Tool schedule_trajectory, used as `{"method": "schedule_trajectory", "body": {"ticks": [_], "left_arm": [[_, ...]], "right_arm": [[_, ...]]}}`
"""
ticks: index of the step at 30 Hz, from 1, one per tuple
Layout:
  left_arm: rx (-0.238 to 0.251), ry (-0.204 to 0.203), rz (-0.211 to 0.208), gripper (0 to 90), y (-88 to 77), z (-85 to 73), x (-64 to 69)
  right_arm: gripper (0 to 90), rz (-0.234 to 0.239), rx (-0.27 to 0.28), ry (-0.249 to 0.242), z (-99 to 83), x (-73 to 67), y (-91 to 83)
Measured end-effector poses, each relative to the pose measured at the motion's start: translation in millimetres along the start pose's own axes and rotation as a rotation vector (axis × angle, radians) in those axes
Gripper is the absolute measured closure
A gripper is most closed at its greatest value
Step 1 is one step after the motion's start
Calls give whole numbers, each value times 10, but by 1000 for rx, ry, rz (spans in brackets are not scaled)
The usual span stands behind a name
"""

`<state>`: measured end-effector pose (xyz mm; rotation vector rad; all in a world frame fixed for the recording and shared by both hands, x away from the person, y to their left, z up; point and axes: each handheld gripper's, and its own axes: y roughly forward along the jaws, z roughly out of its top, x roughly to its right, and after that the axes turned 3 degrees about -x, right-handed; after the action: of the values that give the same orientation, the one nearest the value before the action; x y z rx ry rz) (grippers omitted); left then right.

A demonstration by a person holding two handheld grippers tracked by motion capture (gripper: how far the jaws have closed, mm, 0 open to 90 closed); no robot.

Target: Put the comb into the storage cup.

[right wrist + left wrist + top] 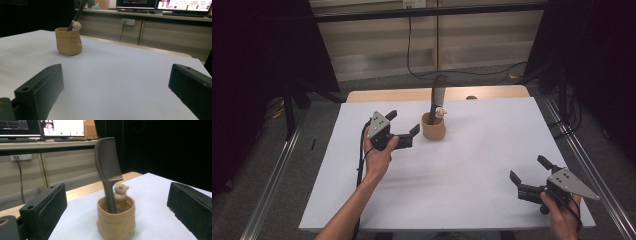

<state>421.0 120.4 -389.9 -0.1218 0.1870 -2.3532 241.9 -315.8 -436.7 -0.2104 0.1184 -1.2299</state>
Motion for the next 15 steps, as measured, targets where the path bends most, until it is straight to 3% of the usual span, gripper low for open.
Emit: {"method": "schedule_trajectory", "body": {"ticks": [3,6,10,15], "left_arm": [[-11,13,16,33,-70,-12,19],[-1,0,39,33,-151,-26,21],[-3,-36,21,23,-245,-47,27],[-11,-21,28,23,-366,-63,39]], "right_arm": [[0,1,6,2,-1,-3,-7],[0,2,5,-1,1,-9,-21],[0,-4,4,-3,0,-12,-12],[0,-16,1,-2,2,-14,-12]]}}
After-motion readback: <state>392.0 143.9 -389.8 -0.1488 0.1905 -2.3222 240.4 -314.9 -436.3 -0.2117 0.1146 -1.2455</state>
